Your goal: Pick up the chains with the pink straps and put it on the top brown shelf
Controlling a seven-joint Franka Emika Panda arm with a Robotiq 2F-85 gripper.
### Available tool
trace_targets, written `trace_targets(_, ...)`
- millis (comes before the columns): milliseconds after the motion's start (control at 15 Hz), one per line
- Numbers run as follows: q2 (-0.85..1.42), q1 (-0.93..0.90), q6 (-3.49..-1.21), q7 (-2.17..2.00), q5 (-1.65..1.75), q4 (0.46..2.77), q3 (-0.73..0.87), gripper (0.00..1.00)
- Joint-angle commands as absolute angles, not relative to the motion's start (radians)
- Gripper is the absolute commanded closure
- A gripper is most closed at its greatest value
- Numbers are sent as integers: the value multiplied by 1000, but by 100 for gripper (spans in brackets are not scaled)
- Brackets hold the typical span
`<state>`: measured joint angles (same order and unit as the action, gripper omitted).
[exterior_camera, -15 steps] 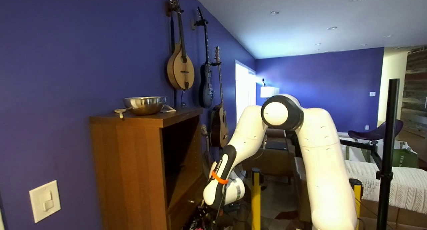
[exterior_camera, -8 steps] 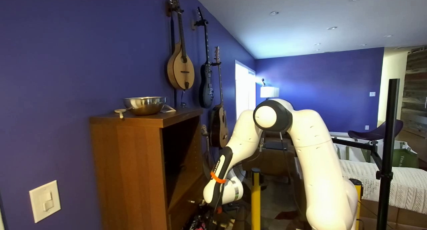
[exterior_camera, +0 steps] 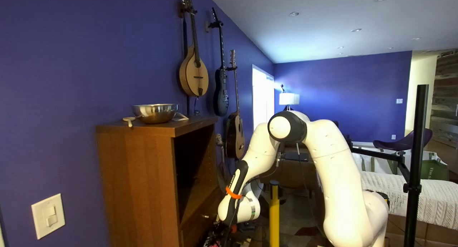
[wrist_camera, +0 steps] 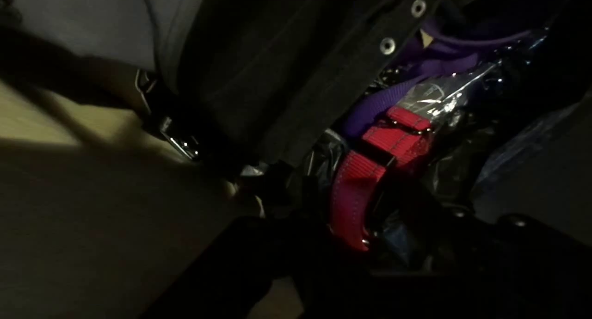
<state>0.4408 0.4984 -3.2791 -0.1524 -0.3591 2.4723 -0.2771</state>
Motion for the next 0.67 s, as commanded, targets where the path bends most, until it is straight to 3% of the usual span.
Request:
trace_targets(0,501,571,-3339,-156,-351,2445,-343,46)
trace_targets(333,557,610,-3384,-162,-352,2427,-384,46)
trace_targets(600,577,614,-3415,-166,-355,2419,-386,68)
